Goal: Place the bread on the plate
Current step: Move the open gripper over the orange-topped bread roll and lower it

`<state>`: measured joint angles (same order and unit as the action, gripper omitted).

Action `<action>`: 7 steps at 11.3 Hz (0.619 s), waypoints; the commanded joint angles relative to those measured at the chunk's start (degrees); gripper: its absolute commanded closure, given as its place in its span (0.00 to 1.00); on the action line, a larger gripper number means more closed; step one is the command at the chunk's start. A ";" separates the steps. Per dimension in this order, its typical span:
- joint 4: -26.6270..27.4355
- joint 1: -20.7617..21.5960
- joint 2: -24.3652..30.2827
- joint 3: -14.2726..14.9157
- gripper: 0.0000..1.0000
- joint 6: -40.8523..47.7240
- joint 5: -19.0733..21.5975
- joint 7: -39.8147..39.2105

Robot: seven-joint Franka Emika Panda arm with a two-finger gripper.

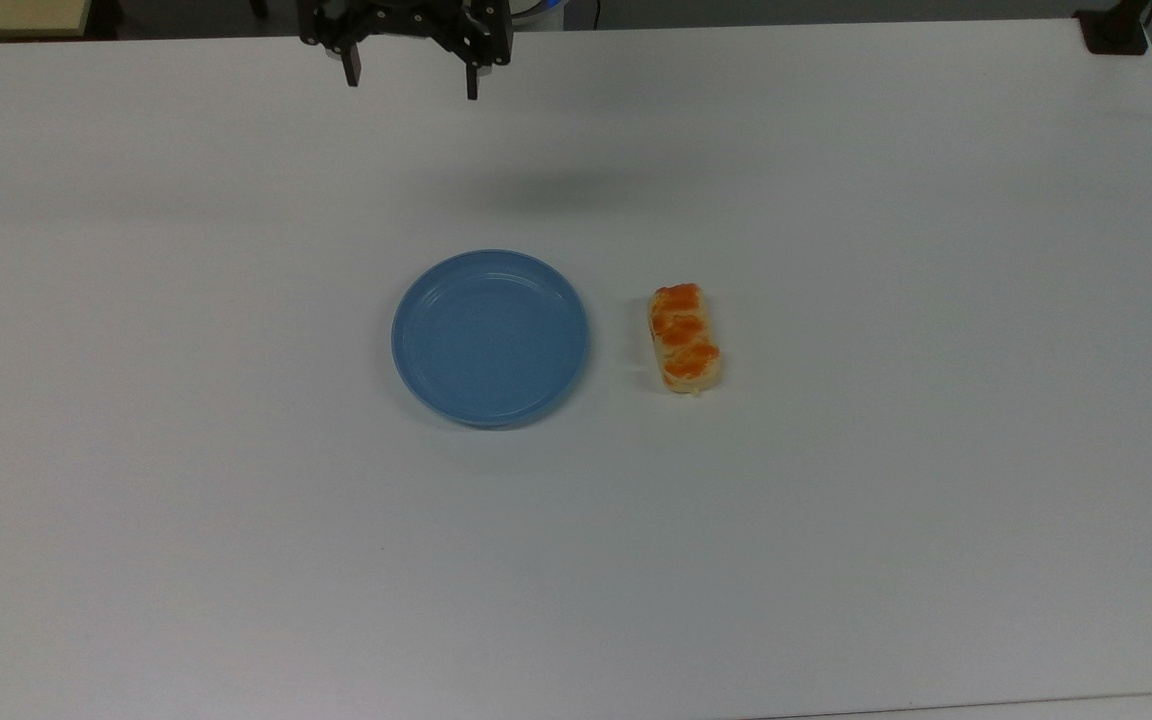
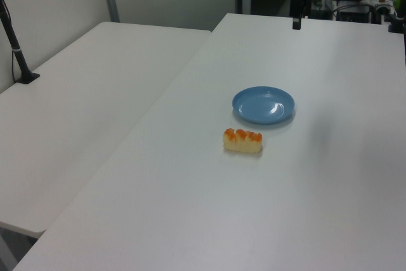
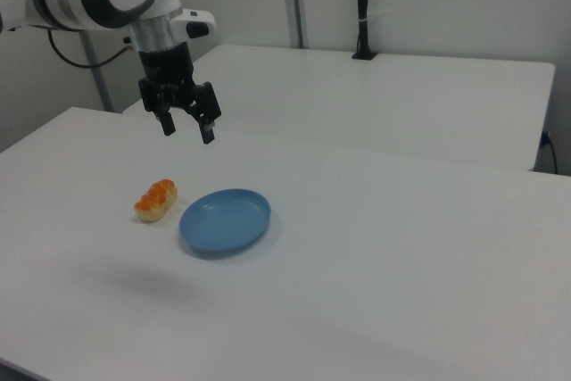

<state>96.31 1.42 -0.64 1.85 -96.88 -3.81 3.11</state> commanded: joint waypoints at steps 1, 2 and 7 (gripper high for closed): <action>-0.75 -0.79 -1.45 -0.09 0.00 -0.59 2.99 -1.35; -0.86 -0.72 -1.91 -0.10 0.00 -0.59 4.41 -1.35; -0.95 1.91 -6.21 -1.68 0.00 -4.69 6.71 -0.56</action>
<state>96.15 1.27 -4.08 0.26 -97.32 1.70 2.93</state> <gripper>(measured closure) 0.000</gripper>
